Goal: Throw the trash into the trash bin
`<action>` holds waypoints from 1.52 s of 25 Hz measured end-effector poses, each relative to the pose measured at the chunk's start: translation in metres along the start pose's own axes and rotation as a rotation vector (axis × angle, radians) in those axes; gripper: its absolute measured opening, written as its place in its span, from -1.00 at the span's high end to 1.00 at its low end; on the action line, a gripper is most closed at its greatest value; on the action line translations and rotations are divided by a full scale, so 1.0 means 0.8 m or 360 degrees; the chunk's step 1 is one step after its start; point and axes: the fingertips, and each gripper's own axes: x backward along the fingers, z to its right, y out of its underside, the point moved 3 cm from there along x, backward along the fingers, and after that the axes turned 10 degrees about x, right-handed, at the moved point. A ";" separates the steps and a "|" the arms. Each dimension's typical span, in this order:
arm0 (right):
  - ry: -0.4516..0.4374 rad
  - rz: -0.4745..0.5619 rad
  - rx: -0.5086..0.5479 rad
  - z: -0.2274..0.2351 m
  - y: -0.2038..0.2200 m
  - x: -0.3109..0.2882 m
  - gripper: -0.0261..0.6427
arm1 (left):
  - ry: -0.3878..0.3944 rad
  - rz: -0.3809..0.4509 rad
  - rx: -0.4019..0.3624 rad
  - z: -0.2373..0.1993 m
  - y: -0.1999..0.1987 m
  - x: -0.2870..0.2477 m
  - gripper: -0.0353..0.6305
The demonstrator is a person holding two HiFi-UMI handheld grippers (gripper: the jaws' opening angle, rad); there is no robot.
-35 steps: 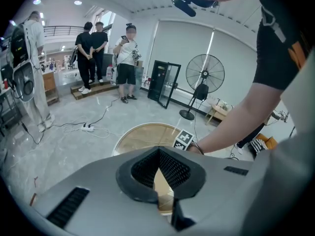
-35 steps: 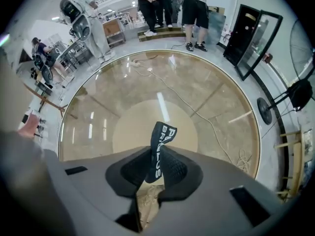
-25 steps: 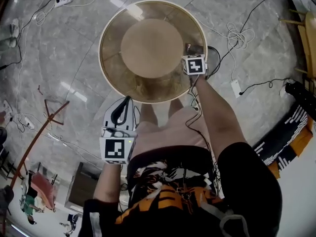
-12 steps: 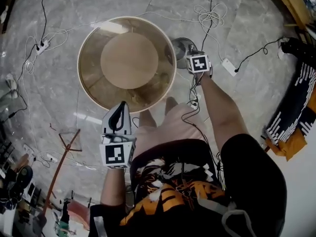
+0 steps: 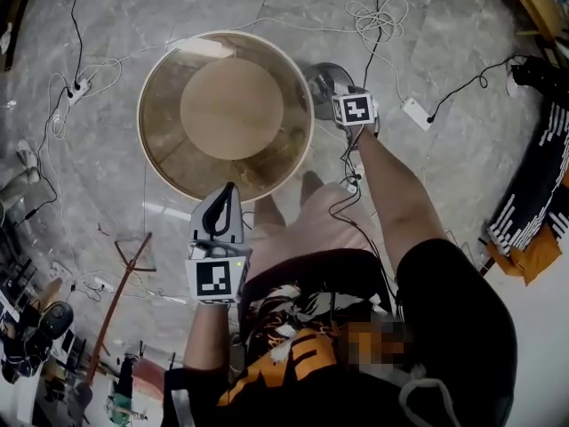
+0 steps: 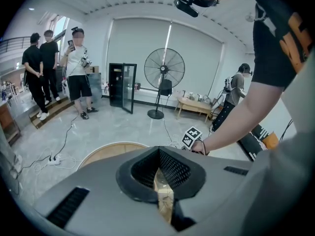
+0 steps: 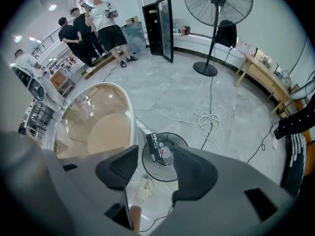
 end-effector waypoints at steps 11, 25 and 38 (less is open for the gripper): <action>0.0037 -0.0006 0.0017 0.005 -0.004 0.006 0.25 | -0.0017 0.0027 0.0043 -0.007 -0.005 0.003 0.82; -0.0160 0.0450 0.0251 -0.070 -0.104 0.098 0.45 | -0.0045 0.0135 0.0034 -0.024 -0.031 0.034 0.82; -0.0481 0.1432 0.0642 -0.270 -0.266 0.480 0.53 | -0.0217 0.0815 0.0012 -0.048 -0.200 0.190 0.82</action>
